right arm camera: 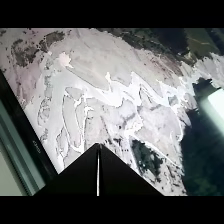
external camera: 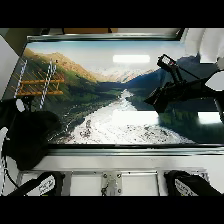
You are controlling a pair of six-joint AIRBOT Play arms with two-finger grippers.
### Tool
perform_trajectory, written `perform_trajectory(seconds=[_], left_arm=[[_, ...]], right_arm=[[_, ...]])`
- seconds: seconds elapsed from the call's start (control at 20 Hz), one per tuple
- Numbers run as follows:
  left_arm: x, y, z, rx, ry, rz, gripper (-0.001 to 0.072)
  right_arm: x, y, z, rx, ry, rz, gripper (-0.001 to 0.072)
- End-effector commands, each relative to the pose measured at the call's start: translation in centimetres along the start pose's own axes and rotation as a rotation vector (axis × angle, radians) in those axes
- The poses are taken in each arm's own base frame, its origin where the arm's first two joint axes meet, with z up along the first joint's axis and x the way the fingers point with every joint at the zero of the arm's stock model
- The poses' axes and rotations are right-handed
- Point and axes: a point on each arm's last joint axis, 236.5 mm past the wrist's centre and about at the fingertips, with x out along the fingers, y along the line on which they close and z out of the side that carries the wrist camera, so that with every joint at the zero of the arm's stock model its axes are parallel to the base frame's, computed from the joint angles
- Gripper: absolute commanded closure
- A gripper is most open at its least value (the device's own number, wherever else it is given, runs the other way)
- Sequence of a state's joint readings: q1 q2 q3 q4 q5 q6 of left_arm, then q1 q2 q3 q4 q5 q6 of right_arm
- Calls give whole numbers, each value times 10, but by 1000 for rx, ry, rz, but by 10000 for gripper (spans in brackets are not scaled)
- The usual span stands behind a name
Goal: Fold the clothes and pants, and hang the long-sleeved shirts on hangers.
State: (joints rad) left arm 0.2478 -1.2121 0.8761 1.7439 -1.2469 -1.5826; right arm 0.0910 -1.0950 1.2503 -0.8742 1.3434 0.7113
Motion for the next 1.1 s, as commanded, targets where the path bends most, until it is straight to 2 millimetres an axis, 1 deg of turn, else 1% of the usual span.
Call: perform_trajectory(seconds=[0.0, 0.05, 0.1, 0.15, 0.2, 0.25, 0.3, 0.35, 0.4, 0.45, 0.55, 0.6, 0.65, 0.75, 0.8, 0.85, 0.9, 0.95, 1.0, 1.05], left_arm=[[24, 3, -24, -16, 60, 10, 281], [26, 0, -27, -3, 70, 9, 517], [24, -5, -28, 15, 76, 6, 691], [17, -12, -26, 36, 76, 1, 691], [4, -24, -22, 60, 57, -14, 691], [-17, -43, -14, 95, 10, -49, 691], [-42, -67, -8, 138, -46, -96, 691], [-72, -97, -5, 196, -114, -157, 691], [-105, -131, -8, 266, -182, -231, 691], [-134, -163, -15, 341, -248, -303, 691], [-188, -223, -37, 494, -372, -432, 691], [-212, -250, -49, 547, -430, -487, 691], [-230, -272, -60, 589, -472, -530, 691], [-255, -314, -77, 678, -528, -601, 691], [-261, -331, -81, 715, -538, -618, 691], [-263, -348, -82, 742, -538, -626, 691], [-263, -361, -78, 752, -530, -626, 691], [-262, -372, -71, 753, -525, -622, 691], [-260, -383, -57, 737, -532, -625, 691], [-262, -396, -42, 715, -554, -641, 691]], right_arm=[[0, 0, 0, 0, 0, 1, 690], [0, 0, 0, 0, 0, 1, 690], [0, 0, 0, 0, 0, 1, 690], [0, 0, 0, 0, 0, 1, 690], [0, 0, 0, 0, 0, 1, 689], [0, 0, 0, 0, 0, 1, 689], [0, 0, 0, 0, 0, 1, 689], [0, 0, 0, -1, -1, 0, 690], [0, -1, 1, -4, -3, -2, 689], [0, 0, 1, -4, -3, -2, 689], [0, 0, 1, -3, -3, -1, 689], [0, 1, 2, -2, -9, 4, 689], [0, 4, 6, 4, -25, 18, 689], [-1, 14, 15, 15, -63, 58, 689], [-2, 15, 17, 16, -72, 63, 689], [-4, 7, 20, 13, -83, 27, 689], [-10, -12, 22, 41, -99, -56, 690], [-22, -40, 23, 96, -124, -169, 690], [-41, -71, 22, 160, -157, -301, 690], [-61, -97, 21, 228, -196, -413, 690]])
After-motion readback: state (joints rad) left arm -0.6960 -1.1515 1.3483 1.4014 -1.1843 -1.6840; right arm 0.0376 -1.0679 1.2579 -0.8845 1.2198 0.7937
